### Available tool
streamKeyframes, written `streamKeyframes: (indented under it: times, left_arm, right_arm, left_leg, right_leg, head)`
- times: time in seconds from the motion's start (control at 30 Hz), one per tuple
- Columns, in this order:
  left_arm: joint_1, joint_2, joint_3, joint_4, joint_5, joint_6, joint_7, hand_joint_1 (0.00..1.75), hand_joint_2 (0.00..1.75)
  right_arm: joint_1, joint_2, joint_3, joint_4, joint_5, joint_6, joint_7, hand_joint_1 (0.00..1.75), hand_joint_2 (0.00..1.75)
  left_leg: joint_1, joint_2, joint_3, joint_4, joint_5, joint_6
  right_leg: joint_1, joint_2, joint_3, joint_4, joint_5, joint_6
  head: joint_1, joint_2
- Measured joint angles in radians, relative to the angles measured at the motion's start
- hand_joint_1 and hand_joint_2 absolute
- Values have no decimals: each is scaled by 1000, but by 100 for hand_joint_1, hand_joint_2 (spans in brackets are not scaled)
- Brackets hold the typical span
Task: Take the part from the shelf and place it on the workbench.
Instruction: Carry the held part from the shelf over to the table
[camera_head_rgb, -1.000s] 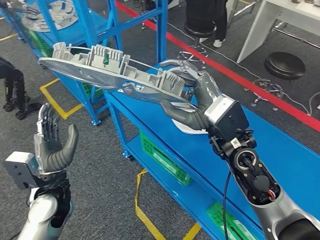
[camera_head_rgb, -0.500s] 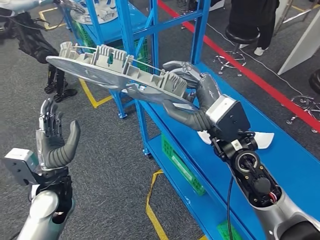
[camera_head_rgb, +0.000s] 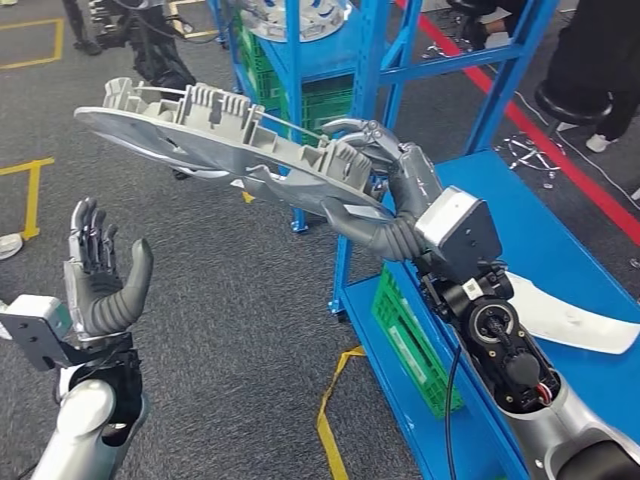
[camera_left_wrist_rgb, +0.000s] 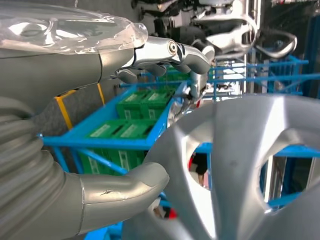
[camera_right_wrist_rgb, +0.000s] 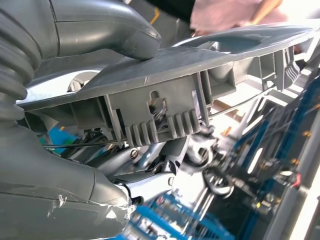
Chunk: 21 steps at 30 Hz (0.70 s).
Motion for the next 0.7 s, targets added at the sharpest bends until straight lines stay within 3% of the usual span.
streamKeyframes:
  times: [0.07,0.1,0.13,0.17,0.23,0.3,0.33,0.37,0.43,0.5,0.57,0.6,0.63,0.67,0.7]
  left_arm:
    - [2,-1,-1,0,1,0,0,0,175]
    - [3,-2,-1,0,2,0,0,0,175]
    - [4,-2,-1,0,3,0,0,0,175]
    - [3,-2,-1,0,3,0,0,0,175]
    - [3,-2,-2,1,3,0,0,0,175]
    - [5,-2,-2,1,4,0,0,0,175]
    - [6,-2,-2,2,4,0,0,0,175]
    - [7,-2,-2,2,4,0,0,0,175]
    - [5,-1,-2,2,4,0,-1,0,175]
    - [1,0,-2,2,4,0,-2,0,175]
    - [2,0,-2,4,5,0,-3,0,175]
    - [3,0,-2,5,6,-1,-3,0,175]
    - [3,1,-2,7,6,-1,-3,0,175]
    - [2,1,-2,8,7,-2,-3,0,175]
    - [1,1,-2,8,7,-3,-4,0,175]
  right_arm:
    - [2,0,0,0,0,0,1,175,175]
    - [3,0,1,0,0,0,1,175,175]
    - [4,0,1,0,0,-1,1,175,175]
    - [3,0,1,0,0,-1,1,175,175]
    - [3,0,0,0,0,-1,1,175,175]
    - [1,0,1,0,0,-1,1,175,175]
    - [-1,0,1,0,0,-1,1,175,175]
    - [-3,0,2,0,0,0,1,175,175]
    - [-4,0,2,0,0,0,2,175,175]
    - [-5,0,3,1,0,-1,1,175,175]
    - [-5,0,3,2,0,-1,0,175,175]
    - [-5,0,4,3,0,-1,0,175,175]
    - [-5,0,4,4,0,-1,0,175,175]
    - [-5,0,4,5,0,-2,0,175,175]
    - [-6,0,4,6,0,-2,0,175,175]
  left_leg:
    - [-3,-28,2,1,-2,3]
    - [-4,-44,3,2,-2,4]
    - [-5,-60,5,3,-3,3]
    - [-5,-76,6,4,-4,3]
    - [-4,-105,5,7,-6,-2]
    - [1,-129,-3,7,-2,-13]
    - [3,-143,-8,6,2,-20]
    - [3,-141,-11,5,2,-26]
    - [-4,-88,-30,41,-22,-35]
    - [-7,-19,-88,158,-81,-43]
    - [-1,-1,-153,284,-123,-50]
    - [2,2,-163,301,-119,-54]
    - [5,6,-151,276,-98,-56]
    - [7,15,-118,213,-66,-58]
    - [7,39,-76,132,-36,-58]
  right_leg:
    - [2,19,-71,121,-30,-2]
    - [3,22,-84,129,-15,-4]
    - [3,27,-78,95,19,-9]
    - [3,40,-56,26,66,-15]
    - [2,90,-3,-109,134,-26]
    - [2,113,25,-167,144,-30]
    - [3,101,31,-175,143,-30]
    - [1,88,35,-181,143,-31]
    - [-3,59,44,-194,148,-37]
    - [-2,31,48,-199,149,-42]
    - [-1,1,48,-199,147,-43]
    - [-1,-14,48,-199,146,-43]
    - [-1,-28,48,-198,145,-41]
    - [-2,-41,49,-198,143,-39]
    - [-1,-53,51,-197,140,-35]
  head:
    - [10,0]
    - [13,0]
    - [15,0]
    - [17,0]
    - [20,0]
    - [23,0]
    - [24,0]
    - [26,0]
    - [16,0]
    - [2,0]
    - [-8,0]
    - [-12,0]
    - [-16,0]
    - [-19,0]
    - [-22,0]
